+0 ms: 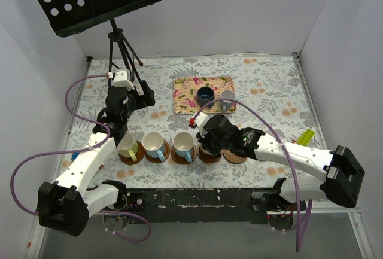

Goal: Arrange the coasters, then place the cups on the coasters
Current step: Place the cup on the coaster.

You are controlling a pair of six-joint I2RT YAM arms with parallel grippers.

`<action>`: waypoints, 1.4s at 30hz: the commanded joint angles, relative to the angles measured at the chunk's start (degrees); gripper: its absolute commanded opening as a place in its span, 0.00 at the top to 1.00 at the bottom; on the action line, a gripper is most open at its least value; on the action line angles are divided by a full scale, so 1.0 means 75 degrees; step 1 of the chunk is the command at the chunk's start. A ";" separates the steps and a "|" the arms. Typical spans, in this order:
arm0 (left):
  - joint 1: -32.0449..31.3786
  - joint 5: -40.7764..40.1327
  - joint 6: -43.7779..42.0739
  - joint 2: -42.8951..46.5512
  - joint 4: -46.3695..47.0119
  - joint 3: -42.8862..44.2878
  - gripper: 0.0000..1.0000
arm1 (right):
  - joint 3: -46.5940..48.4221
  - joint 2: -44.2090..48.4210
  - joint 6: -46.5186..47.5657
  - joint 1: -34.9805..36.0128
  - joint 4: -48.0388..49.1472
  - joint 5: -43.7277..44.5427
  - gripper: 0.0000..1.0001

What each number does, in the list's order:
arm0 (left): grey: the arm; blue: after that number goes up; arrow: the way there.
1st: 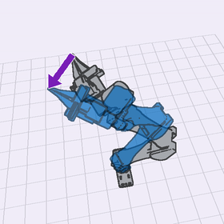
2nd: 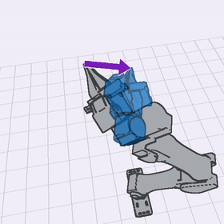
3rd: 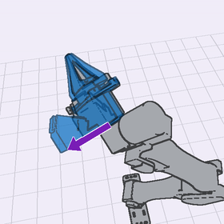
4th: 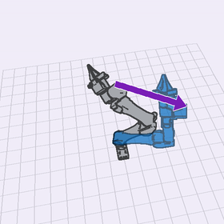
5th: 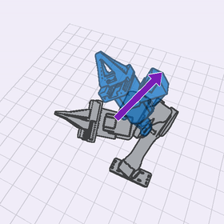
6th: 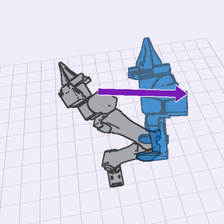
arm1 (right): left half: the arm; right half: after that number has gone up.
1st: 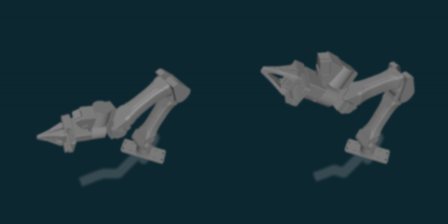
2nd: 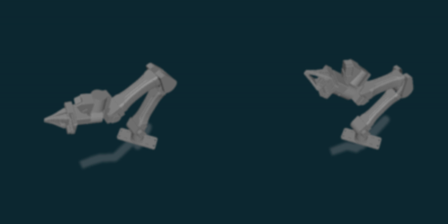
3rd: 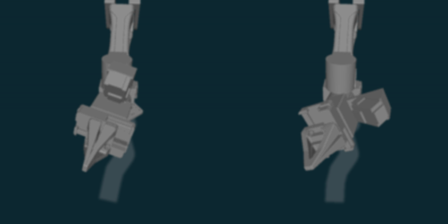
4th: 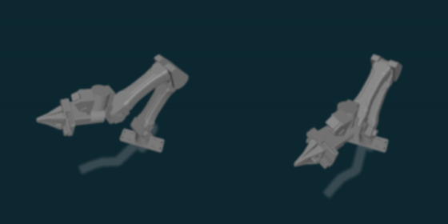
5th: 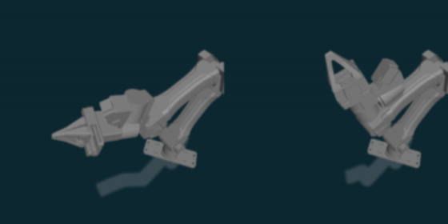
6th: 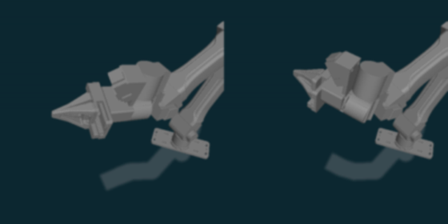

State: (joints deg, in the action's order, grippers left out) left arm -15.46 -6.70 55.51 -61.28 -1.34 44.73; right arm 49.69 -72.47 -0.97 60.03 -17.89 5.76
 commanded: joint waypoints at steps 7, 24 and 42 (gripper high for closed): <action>0.0034 0.0120 0.0029 0.0108 -0.0008 0.0188 0.02 | -0.0203 0.0065 -0.0105 0.0047 0.0803 0.0099 0.99; 0.0034 0.0085 0.0029 0.0084 -0.0020 0.0200 0.02 | -0.0438 -0.0099 -0.0105 0.0035 0.1038 0.0134 0.99; 0.0034 0.0096 0.0017 0.0072 -0.0032 0.0212 0.02 | -0.0462 -0.0263 -0.0128 0.0035 0.1155 0.0087 0.99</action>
State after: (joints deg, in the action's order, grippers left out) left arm -15.46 -6.52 55.57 -61.30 -1.34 44.73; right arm 45.95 -75.00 -1.78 60.03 -14.70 5.78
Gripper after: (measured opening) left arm 0.981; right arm 0.162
